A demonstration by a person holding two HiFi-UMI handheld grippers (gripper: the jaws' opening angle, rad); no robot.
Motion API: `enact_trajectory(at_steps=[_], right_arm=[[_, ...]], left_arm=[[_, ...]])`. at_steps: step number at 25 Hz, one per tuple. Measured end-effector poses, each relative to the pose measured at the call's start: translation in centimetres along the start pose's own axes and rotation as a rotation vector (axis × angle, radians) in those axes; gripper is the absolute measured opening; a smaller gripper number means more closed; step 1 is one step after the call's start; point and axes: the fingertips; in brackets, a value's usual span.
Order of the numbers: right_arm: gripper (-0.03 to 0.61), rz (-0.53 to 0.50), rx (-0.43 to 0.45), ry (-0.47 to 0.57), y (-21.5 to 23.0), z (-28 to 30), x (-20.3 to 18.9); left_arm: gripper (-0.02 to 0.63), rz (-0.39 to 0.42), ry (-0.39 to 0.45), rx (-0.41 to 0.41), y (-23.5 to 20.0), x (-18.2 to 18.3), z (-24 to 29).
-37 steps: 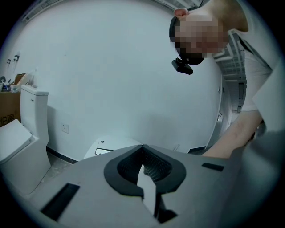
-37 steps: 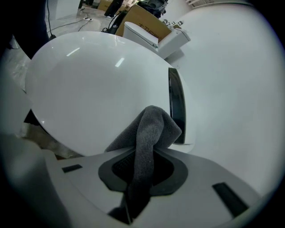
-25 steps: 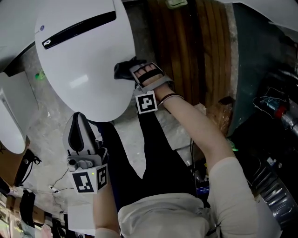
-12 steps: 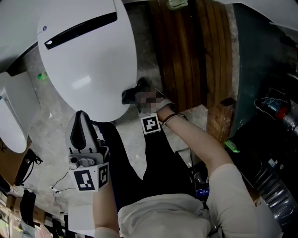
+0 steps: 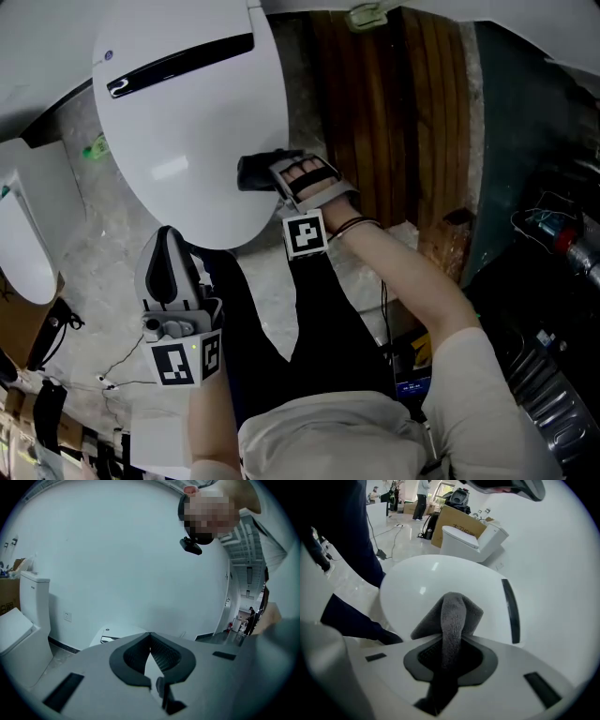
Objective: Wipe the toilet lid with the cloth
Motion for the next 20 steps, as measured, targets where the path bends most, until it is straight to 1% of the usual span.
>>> enact_trajectory(at_steps=[3,6,9,14,20], right_arm=[[0.064,-0.027,-0.098,-0.014,6.6,0.0,-0.1],[0.064,-0.067,-0.187,-0.034,12.5,0.5,0.0],[0.064,-0.1,-0.239,-0.04,17.0,1.7,0.6],[0.064,-0.146,-0.254,-0.022,21.1,4.2,1.8],[0.064,-0.202,-0.262,-0.101,24.0,6.8,1.5]], left_arm=[[0.015,-0.009,0.007,0.015,-0.6,0.5,0.0],[0.015,-0.001,0.014,0.021,-0.8,1.0,0.1],[0.015,-0.003,0.026,0.043,-1.5,1.4,0.5],[0.015,-0.015,0.04,0.096,-3.0,1.9,1.4],[0.015,-0.009,0.041,0.132,-5.3,2.5,2.0]])
Point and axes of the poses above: the fingertips, and each gripper's own axes: z forward along the fingers, y to its right, x out of its top, and after that the axes turned 7 degrees about x, right-handed
